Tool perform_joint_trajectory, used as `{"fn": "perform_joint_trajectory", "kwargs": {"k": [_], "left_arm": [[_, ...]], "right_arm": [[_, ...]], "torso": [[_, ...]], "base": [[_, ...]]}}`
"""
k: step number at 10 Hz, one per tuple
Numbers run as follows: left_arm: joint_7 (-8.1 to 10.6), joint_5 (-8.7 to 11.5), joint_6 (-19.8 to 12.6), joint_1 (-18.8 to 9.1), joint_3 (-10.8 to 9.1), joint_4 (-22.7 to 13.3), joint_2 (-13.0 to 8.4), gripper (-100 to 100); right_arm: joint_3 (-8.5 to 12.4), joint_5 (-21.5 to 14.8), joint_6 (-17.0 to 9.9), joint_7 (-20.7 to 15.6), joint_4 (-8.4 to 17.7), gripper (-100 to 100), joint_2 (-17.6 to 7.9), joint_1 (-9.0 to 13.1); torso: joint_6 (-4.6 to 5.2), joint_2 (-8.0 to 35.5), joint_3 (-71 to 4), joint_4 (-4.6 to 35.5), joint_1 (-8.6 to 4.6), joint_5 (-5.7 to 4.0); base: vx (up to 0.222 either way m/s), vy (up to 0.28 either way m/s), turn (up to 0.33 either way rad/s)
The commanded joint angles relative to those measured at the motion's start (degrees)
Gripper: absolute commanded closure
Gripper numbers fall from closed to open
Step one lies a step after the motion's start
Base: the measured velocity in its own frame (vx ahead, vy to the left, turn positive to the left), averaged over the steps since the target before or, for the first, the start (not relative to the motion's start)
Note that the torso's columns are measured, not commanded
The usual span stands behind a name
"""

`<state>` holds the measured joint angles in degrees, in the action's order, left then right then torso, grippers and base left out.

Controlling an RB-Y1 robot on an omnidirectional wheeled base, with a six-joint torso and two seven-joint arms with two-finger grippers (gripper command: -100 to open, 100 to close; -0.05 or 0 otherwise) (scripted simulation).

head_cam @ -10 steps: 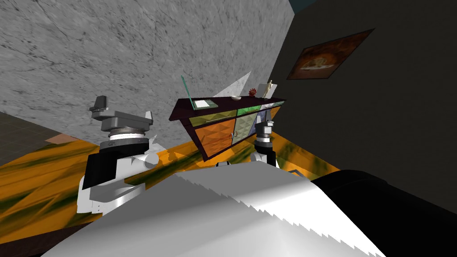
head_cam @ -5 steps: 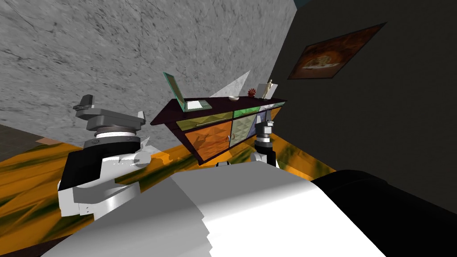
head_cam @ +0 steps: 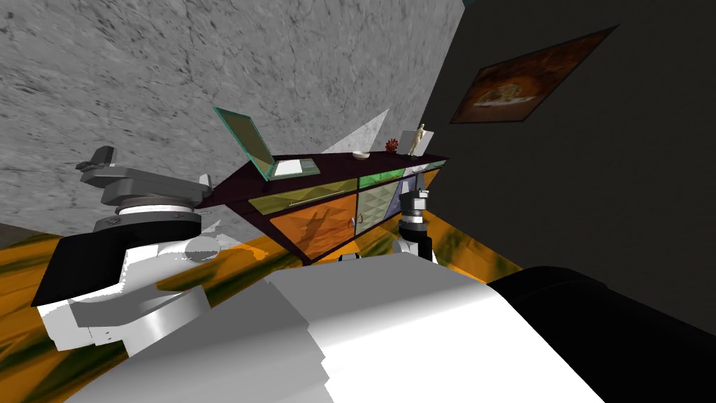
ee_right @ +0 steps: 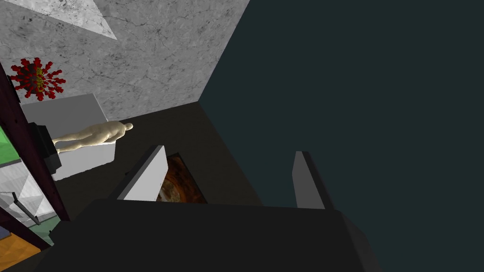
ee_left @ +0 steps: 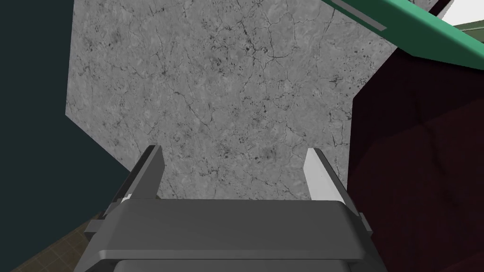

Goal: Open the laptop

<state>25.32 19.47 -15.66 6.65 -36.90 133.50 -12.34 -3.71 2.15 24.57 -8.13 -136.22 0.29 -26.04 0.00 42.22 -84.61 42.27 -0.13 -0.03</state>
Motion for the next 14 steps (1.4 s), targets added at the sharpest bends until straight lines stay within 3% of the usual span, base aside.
{"fn": "perform_joint_trajectory", "kwargs": {"k": [1, 9, 10, 14], "left_arm": [[0.43, 1.7, -4.1, -1.7, -3.64, -0.8, -1.0, -100], [1.57, 6.1, -13.5, -5.6, -12.72, -2.7, -4.1, -100], [1.52, 5.7, -13.0, -5.3, -12.25, -2.4, -3.9, -100], [3.14, 6.5, -17.7, -5.6, -14.73, 0.8, -5.4, -100]], "right_arm": [[0.0, 0.0, 0.0, 0.0, 0.0, 0, 0.0, 0.0], [0.0, 0.0, 0.0, 0.0, 0.0, 0, 0.0, 0.0], [0.0, 0.0, 0.0, 0.0, 0.0, 0, 0.0, 0.0], [0.0, 0.0, 0.0, 0.0, 0.0, 0, 0.0, 0.0]], "torso": [[0.01, 0.0, 0.0, 0.0, -0.03, -0.02], [0.1, 0.0, 0.0, 0.0, 0.03, -0.01], [0.12, -0.1, -0.1, 0.0, -0.06, -0.05], [0.03, 0.0, 0.0, 0.0, 0.33, 0.09]], "base": [[0.143, -0.178, -0.037], [0.137, -0.131, -0.026], [0.052, -0.062, 0.015], [0.079, 0.039, 0.006]]}}
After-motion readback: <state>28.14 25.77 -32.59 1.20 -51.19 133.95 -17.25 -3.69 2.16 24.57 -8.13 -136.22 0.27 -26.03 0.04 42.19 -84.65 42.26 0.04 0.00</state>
